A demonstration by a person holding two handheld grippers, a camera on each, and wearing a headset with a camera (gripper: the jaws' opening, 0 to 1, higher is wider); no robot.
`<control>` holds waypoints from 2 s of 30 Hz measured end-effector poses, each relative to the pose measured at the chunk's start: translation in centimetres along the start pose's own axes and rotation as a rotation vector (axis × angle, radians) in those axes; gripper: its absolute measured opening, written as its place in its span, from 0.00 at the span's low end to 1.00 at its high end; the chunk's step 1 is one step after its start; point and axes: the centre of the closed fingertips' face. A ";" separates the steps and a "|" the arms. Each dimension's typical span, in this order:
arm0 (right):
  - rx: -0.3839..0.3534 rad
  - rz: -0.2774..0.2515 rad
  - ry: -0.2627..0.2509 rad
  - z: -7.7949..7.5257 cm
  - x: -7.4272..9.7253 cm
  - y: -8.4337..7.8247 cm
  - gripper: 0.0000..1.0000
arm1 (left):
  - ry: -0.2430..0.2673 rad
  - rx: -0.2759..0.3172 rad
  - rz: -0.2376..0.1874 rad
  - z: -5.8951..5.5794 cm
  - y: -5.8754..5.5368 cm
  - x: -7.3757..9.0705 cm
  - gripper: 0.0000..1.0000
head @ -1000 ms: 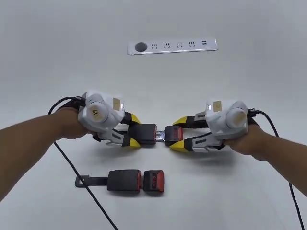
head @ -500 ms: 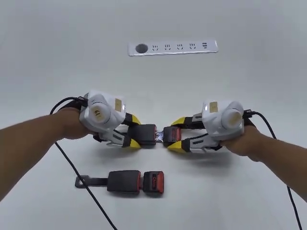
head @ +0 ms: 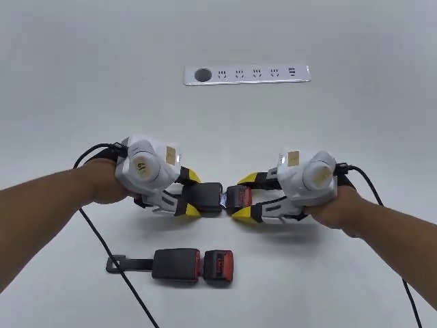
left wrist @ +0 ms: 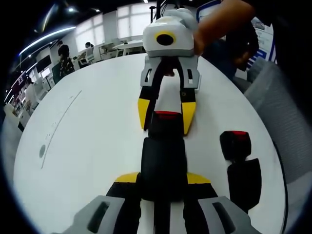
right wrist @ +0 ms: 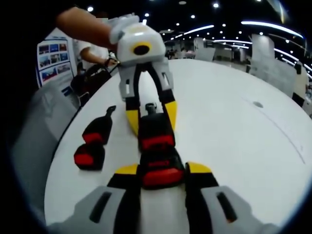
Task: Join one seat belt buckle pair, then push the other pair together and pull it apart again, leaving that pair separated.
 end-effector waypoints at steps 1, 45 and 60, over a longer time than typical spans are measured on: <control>-0.001 0.002 -0.002 0.0 0.0 0.0 0.34 | 0.000 0.000 0.000 0.0 0.0 0.0 0.33; 0.054 0.043 -0.017 -0.4 0.6 -0.5 0.35 | 0.005 0.006 -0.010 -0.4 0.5 0.3 0.34; 0.044 0.035 -0.022 -0.4 1.5 -1.3 0.35 | 0.005 0.012 -0.017 -0.1 -0.1 0.2 0.34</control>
Point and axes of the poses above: the centre of the closed fingertips' face, and the gripper's own axes: x roughly backward along the fingers, z roughly to its left, y roughly out of its top, and after that the axes turned 7 degrees about -x, right-handed
